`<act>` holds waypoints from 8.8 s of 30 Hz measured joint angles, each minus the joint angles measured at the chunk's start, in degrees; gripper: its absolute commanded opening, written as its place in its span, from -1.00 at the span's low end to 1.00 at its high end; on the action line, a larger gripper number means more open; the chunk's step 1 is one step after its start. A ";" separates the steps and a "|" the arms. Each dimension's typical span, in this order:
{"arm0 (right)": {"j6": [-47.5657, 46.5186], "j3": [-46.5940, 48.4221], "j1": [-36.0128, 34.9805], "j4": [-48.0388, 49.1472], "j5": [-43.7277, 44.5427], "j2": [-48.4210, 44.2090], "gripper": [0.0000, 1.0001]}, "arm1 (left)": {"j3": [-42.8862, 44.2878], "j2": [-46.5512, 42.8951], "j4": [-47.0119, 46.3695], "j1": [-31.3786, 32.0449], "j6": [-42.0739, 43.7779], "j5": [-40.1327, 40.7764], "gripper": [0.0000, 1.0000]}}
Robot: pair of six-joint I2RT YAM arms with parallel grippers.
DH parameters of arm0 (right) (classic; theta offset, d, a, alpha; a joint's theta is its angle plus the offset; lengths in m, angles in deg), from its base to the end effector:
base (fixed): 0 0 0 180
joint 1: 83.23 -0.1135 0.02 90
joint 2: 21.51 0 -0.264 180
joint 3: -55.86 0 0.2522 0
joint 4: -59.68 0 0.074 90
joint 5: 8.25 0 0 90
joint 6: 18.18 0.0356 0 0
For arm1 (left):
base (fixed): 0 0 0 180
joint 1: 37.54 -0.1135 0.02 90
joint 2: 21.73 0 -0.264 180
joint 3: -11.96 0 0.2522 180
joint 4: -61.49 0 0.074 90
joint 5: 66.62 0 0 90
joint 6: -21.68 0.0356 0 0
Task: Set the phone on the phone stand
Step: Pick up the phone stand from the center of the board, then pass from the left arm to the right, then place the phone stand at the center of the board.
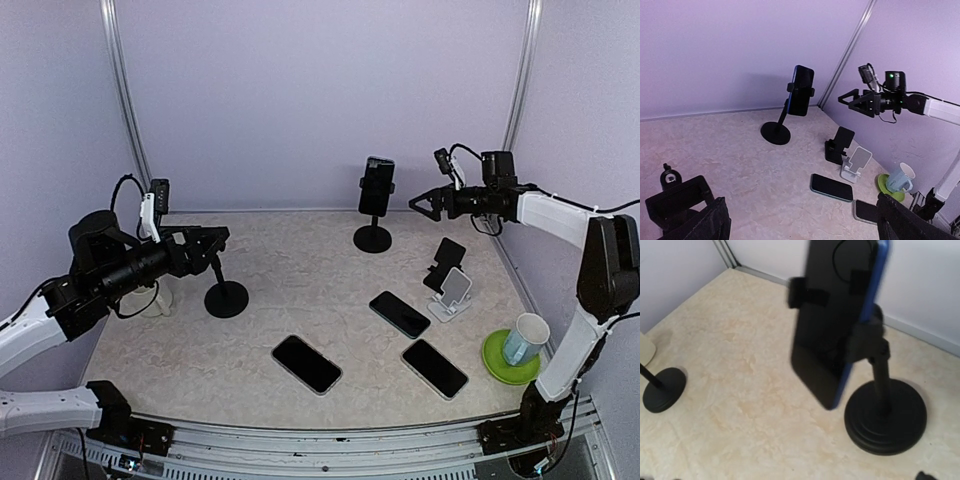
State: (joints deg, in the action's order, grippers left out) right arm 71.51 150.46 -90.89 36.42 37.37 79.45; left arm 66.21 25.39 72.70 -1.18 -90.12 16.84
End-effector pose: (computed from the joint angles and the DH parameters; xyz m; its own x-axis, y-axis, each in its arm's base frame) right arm 0.4003 0.0790 0.2956 -0.4861 -0.0693 -0.8712 -0.7005 0.6269 0.3410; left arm 0.1584 -0.1217 0.3305 -0.3059 -0.2329 -0.9231 0.6105 0.6960 -0.3780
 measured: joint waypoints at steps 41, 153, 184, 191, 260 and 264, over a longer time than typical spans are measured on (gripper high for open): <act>-1.55 -11.52 -16.17 3.78 10.64 -10.88 1.00 | -10.14 6.23 -4.17 -19.78 -8.48 -1.70 -0.38; 8.48 18.25 -43.21 5.86 6.56 17.33 -1.00 | -4.42 12.20 -2.25 5.60 -2.36 17.55 -1.00; 15.98 10.08 -44.87 22.77 4.55 17.33 -1.00 | -2.82 6.51 8.50 6.19 -0.46 18.49 -0.67; 17.33 9.57 -45.05 23.67 4.46 17.33 -1.00 | -2.75 3.34 8.39 6.14 -0.37 20.70 -0.77; 35.91 0.37 -47.12 48.72 10.51 19.10 -1.00 | -1.88 -17.53 19.93 7.10 -4.33 31.67 0.98; 37.27 -0.39 -48.22 52.54 11.02 20.04 -1.00 | -3.98 -18.21 19.96 7.13 -4.61 31.21 0.98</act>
State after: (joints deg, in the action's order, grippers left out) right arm 108.77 150.06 -139.10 88.97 48.38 99.50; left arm 62.24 7.18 92.66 5.95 -94.73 48.05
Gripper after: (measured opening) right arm 0.215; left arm 0.988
